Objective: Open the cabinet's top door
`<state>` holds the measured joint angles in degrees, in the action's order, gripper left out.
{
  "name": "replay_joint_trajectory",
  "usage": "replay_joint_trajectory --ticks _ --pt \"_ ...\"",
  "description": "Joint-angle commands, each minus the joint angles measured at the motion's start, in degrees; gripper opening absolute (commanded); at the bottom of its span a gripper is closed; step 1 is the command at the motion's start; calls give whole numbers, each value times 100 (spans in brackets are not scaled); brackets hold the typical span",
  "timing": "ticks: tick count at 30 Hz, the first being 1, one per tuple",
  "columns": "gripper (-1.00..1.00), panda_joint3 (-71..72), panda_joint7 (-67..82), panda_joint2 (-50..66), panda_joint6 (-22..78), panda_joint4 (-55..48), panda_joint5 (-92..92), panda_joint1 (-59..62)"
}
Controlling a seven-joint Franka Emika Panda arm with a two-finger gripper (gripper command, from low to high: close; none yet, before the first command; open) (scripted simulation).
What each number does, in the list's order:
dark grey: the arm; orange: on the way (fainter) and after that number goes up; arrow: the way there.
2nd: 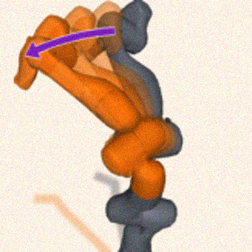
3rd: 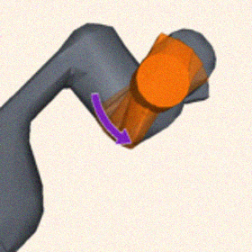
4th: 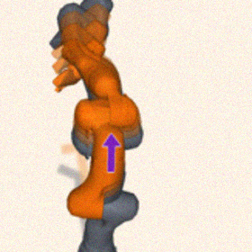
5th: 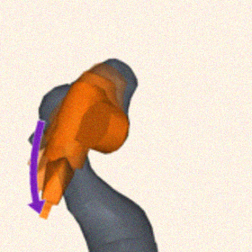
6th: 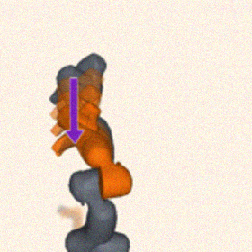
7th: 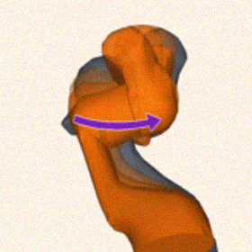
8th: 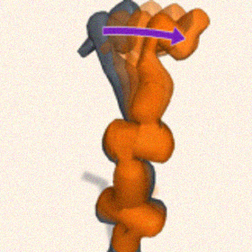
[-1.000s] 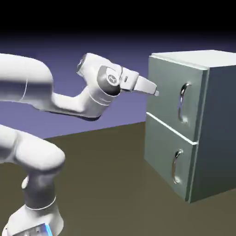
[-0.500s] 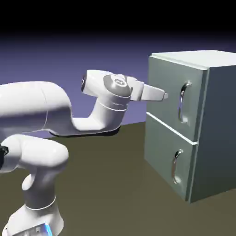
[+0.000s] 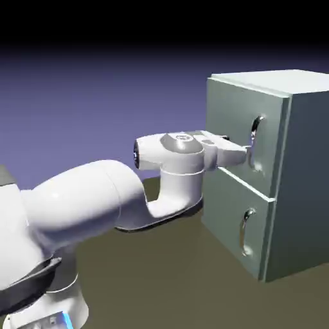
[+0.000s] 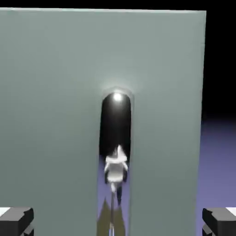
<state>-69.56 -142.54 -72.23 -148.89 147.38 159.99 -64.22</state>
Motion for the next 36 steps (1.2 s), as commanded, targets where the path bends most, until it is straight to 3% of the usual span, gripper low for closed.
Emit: replay_joint_trajectory --ticks 1,7,8,12,20,36 --pt "100 -65 -93 -37 23 -13 149 -59" --pt "100 -466 -121 150 133 -822 313 -1012" --pt "-100 -466 -121 150 133 -822 313 -1012" --pt "-100 -141 -443 385 671 -263 205 -543" --pt "-100 409 -2346 1914 224 -405 601 115" --pt "-100 3716 -2348 2064 2164 1633 -2253 2568"
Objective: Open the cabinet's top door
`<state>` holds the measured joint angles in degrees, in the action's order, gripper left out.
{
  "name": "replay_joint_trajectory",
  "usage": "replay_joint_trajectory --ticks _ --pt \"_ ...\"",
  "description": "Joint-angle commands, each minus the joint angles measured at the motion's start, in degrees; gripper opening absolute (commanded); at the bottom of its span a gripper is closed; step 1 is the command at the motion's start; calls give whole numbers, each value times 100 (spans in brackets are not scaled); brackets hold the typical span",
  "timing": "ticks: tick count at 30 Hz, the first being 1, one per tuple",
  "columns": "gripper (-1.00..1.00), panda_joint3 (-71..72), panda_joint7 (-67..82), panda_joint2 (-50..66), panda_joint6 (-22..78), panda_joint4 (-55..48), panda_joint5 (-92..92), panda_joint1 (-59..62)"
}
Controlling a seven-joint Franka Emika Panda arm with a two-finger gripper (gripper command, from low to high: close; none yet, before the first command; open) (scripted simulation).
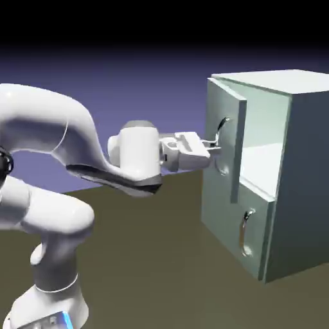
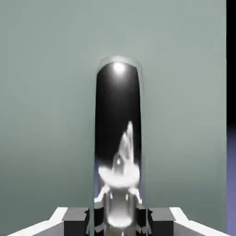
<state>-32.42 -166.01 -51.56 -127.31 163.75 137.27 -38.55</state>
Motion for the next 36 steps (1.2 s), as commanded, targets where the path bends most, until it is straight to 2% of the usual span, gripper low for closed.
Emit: replay_joint_trajectory --ticks 1,12,17,29,36 --pt "-100 210 0 -13 93 67 -181 96" --pt "-100 2494 12 -55 816 491 -2442 960" --pt "-100 3377 145 -21 1558 524 -3656 818" --pt "-100 5362 24 -360 -35 459 -4623 3112" --pt "-100 6486 424 -150 1318 160 -6366 2768"
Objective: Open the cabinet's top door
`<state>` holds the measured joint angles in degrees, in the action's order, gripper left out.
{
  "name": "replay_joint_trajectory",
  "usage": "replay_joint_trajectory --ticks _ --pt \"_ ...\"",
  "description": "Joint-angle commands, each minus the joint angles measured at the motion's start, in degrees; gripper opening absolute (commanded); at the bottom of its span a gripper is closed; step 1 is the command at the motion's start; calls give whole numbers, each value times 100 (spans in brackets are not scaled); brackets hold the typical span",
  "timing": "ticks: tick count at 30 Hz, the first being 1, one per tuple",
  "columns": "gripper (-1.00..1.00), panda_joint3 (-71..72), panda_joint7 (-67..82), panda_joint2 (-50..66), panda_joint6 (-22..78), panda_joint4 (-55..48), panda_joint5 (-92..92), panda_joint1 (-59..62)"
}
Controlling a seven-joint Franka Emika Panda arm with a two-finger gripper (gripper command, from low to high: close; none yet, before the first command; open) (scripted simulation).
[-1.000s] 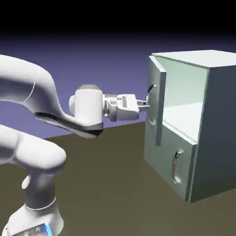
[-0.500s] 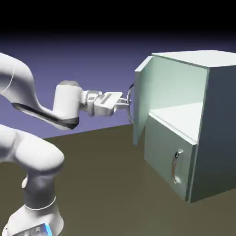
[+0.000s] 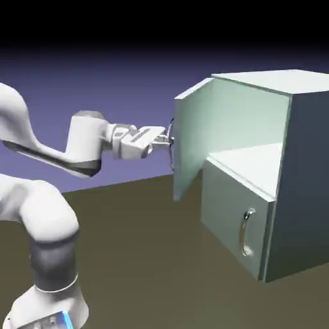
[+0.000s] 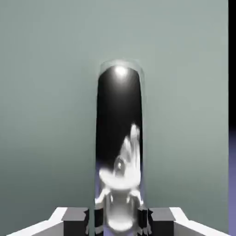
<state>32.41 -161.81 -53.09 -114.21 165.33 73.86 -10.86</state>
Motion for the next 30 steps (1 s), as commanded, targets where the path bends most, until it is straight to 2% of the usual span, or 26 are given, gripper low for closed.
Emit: replay_joint_trajectory --ticks 1,8,16,30 --pt "-100 197 31 89 246 -96 -275 -19" --pt "-100 1626 0 961 1986 -1158 -1701 332" --pt "-100 3287 -283 2002 3698 -2636 -2548 1563" --pt "-100 6069 -419 2365 5244 -4565 -3318 4420"
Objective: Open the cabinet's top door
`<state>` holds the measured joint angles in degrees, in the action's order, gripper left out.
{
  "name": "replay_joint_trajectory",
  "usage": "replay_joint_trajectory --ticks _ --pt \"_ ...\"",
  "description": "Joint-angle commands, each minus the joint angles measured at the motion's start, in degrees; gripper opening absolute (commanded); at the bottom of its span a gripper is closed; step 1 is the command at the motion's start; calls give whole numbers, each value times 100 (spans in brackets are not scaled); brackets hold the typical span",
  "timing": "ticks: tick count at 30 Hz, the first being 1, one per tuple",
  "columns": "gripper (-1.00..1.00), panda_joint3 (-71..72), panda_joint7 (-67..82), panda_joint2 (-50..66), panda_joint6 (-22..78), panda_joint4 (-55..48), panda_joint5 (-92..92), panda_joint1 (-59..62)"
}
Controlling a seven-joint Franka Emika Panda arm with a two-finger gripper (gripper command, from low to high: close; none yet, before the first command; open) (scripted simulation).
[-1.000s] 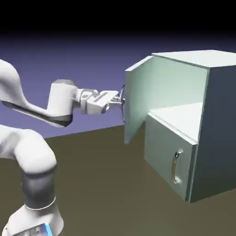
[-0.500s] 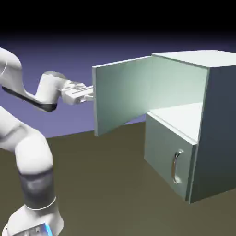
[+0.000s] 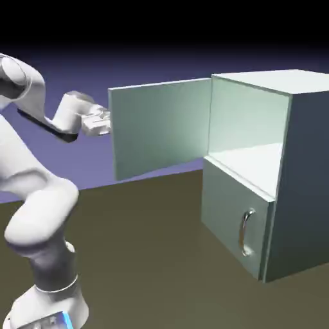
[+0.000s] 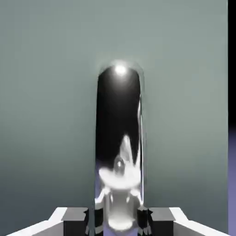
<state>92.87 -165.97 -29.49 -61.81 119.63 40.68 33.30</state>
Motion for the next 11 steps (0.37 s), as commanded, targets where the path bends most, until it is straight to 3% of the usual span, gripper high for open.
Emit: replay_joint_trajectory --ticks 1,10,11 --pt "-100 212 -4 -7 100 -131 -45 212" --pt "-100 1664 157 -490 937 -1513 -496 2004" --pt "100 1664 157 -491 937 -1513 -496 2004"
